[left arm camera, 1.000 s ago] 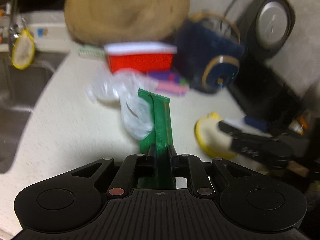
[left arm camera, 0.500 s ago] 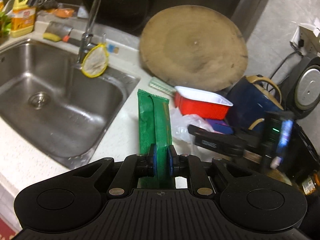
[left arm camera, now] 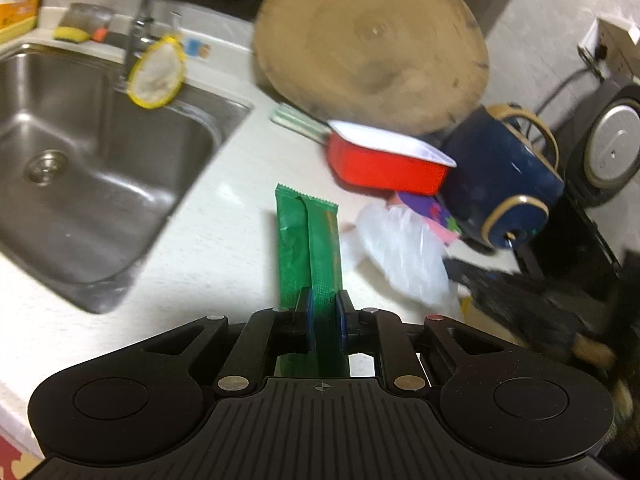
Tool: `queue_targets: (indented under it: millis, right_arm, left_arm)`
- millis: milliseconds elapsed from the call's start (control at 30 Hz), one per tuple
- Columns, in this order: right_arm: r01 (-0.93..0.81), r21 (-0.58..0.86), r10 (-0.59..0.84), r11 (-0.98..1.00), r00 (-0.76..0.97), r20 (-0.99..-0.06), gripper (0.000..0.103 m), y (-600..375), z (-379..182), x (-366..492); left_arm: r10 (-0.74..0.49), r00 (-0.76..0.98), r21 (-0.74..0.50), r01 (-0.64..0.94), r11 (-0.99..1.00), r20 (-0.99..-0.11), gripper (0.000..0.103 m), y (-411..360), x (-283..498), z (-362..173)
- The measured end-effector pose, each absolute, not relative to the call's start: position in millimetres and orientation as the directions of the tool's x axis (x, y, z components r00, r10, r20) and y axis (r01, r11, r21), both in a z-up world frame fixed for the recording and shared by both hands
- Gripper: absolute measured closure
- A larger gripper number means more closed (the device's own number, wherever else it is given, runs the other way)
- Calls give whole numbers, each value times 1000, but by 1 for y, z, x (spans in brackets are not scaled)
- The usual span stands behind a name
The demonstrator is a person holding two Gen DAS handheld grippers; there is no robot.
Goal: Collect trash
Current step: 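Grasp the clear plastic bag with the right tool while the left tool holds the strip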
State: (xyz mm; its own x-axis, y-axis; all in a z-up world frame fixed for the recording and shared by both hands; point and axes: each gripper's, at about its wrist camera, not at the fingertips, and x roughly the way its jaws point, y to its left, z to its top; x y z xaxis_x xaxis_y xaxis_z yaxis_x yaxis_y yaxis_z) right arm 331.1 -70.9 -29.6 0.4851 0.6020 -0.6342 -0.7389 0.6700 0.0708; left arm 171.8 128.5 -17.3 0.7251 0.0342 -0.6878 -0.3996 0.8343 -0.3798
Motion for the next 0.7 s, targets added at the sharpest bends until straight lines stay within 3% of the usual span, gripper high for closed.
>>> queue_targets:
  millis: [300, 433, 567, 667, 700]
  right_arm:
    - [-625, -83, 428, 776, 618, -659, 99, -143, -44, 288]
    - [-574, -11, 429, 818, 624, -653, 95, -169, -36, 285]
    - [-563, 6, 442, 826, 642, -626, 54, -171, -29, 285]
    - [-581, -32, 449, 813, 661, -602, 49, -152, -25, 286]
    - [-602, -41, 466, 797, 657, -593, 43, -144, -23, 287]
  left_arm:
    - [-43, 711, -367, -310, 877, -702, 88, 100, 209, -29]
    - [-72, 709, -364, -271, 891, -702, 88, 87, 216, -30]
    - [-31, 718, -337, -288, 896, -695, 88, 86, 211, -27]
    - [-2, 714, -335, -325, 884, -700, 88, 95, 208, -30]
    - [9, 710, -335, -343, 878, -704, 88, 99, 208, -31]
